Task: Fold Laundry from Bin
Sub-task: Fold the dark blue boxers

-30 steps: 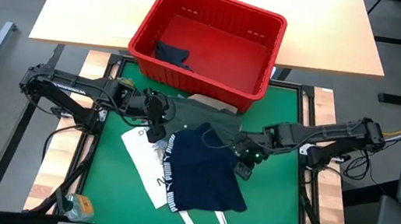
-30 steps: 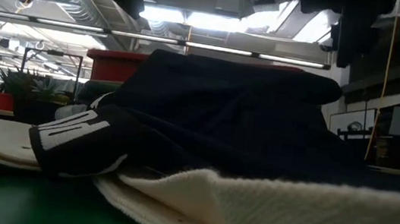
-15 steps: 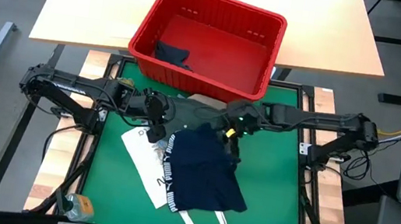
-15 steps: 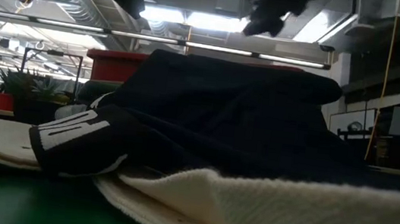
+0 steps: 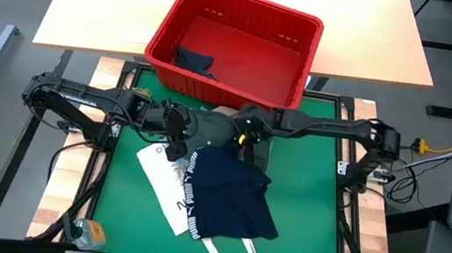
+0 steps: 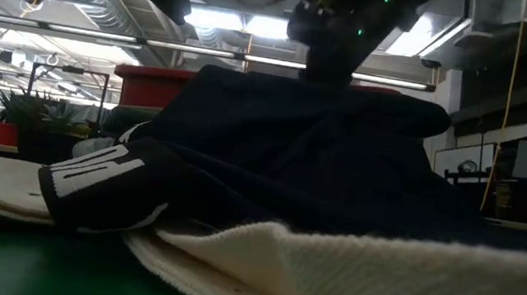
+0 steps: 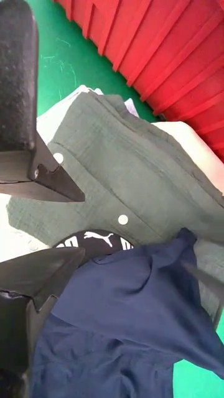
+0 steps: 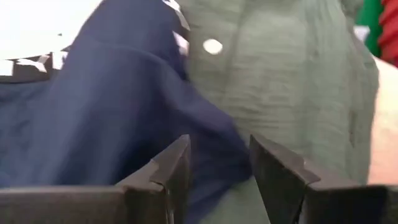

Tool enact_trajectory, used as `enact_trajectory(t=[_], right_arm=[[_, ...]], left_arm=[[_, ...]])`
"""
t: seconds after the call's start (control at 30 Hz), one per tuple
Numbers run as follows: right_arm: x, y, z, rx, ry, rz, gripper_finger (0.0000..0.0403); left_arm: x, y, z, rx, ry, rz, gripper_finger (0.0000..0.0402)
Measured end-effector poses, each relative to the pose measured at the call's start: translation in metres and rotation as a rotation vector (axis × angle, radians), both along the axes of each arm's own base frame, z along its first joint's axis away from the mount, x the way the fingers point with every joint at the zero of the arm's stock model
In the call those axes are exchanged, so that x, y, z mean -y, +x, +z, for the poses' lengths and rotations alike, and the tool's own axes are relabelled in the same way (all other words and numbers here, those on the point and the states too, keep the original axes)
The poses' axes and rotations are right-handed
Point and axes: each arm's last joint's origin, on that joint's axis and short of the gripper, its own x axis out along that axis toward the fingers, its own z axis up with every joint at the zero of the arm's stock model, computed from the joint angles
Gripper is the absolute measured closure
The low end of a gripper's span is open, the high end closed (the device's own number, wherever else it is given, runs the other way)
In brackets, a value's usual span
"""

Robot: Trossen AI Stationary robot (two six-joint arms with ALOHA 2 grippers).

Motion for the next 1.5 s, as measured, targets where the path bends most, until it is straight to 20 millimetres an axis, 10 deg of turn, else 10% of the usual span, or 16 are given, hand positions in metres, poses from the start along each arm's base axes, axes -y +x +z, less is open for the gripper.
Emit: enact_trajectory(t=[0.33, 0.63, 1.07, 1.5], right_arm=[[0.005, 0.006, -0.016, -0.039, 0.007, 0.017, 0.0245], [0.005, -0.001, -0.006, -0.139, 0.019, 0.014, 0.039], [0.002, -0.023, 0.054, -0.405, 0.095, -0.142, 0.0391], [-0.003, -0.051, 0.056, -0.706, 0.208, -0.271, 0.0395]], left_arm=[[0.0, 0.0, 0.0, -0.001, 0.0, 0.0, 0.028], [0.0, 0.0, 0.0, -0.001, 0.0, 0.0, 0.028], [0.0, 0.002, 0.001, 0.011, 0.015, -0.026, 0.028], [0.001, 0.042, -0.015, 0.048, 0.026, -0.301, 0.028]])
